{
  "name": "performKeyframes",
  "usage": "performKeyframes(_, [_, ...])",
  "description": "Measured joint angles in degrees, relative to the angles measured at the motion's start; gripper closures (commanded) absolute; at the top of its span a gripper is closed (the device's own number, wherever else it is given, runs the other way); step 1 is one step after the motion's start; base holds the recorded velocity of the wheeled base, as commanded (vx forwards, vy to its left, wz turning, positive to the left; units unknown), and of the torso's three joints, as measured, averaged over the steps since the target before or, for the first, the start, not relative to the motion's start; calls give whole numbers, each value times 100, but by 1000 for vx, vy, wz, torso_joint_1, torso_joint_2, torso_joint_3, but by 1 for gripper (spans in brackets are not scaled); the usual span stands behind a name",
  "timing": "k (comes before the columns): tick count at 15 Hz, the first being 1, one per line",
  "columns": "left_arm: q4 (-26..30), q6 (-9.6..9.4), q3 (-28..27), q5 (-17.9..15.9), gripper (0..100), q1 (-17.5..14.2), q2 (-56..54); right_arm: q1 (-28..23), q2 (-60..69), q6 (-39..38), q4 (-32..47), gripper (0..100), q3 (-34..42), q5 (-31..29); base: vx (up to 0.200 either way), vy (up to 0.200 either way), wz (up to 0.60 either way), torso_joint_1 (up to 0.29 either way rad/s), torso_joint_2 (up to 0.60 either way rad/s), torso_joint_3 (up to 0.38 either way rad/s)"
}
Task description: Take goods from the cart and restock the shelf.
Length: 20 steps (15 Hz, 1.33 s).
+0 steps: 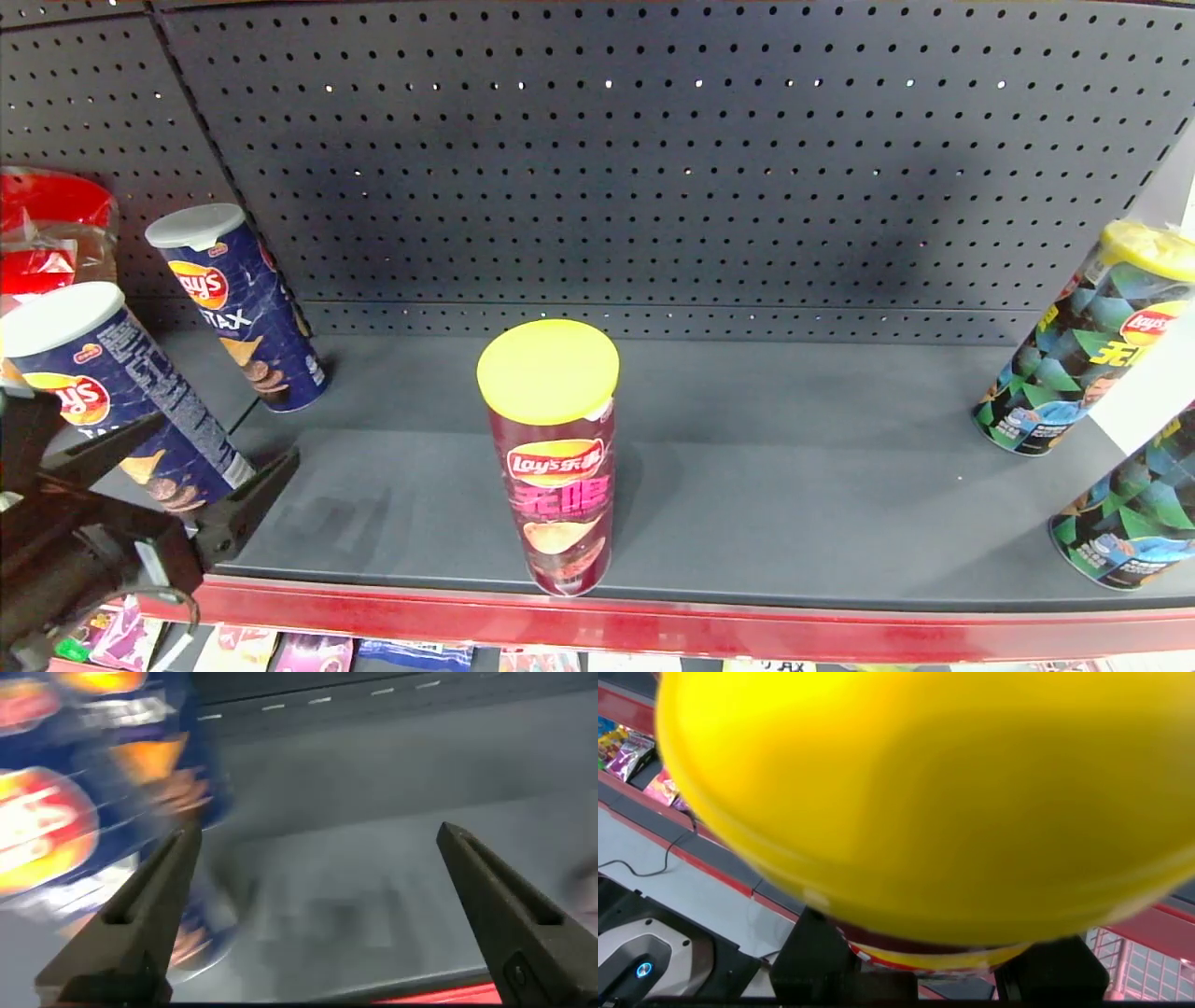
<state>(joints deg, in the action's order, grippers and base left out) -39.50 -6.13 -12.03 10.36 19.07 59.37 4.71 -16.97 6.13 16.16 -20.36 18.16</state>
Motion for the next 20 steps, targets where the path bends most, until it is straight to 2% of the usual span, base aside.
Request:
performKeyframes(1, [247, -161, 71, -13, 0, 9, -210, 2, 0, -1, 0, 100, -1, 0, 0, 0, 0, 0, 0, 0])
performKeyframes(4, [701, -473, 173, -312, 0, 30, -813, 2, 0, -1, 9, 100, 0, 0, 0, 0, 0, 0, 0, 0])
performKeyframes(6, [740, -792, 106, -238, 0, -94, -979, -2, -4, 0, 11, 100, 5, -5, 0, 0, 0, 0, 0, 0])
performKeyframes(7, [745, -875, 79, -232, 0, -129, -1012, -5, -6, 0, 15, 100, 5, -5, 0, 0, 0, 0, 0, 0])
performKeyframes(8, [747, -900, 71, -229, 0, -146, -1036, -7, -11, 0, 15, 100, 0, -7, 0, 0, 0, 0, 0, 0])
performKeyframes(12, [747, -968, 99, -177, 0, -166, -1092, -13, -20, -1, 15, 100, 29, -7, -200, 0, 0, 7, 5, 1])
performKeyframes(15, [756, -1029, 110, -174, 0, -168, -1111, -17, -17, -1, 12, 100, 51, -10, 0, 0, 0, 0, 0, 0])
performKeyframes(18, [747, -1037, 107, -180, 0, -166, -1124, -17, -11, 0, 6, 100, 51, -21, 0, 200, 0, 2, 1, 10])
performKeyframes(20, [738, -1042, 107, -183, 0, -166, -1128, -13, -11, 0, -7, 100, 49, -24, 0, 0, 0, 0, 0, 0])
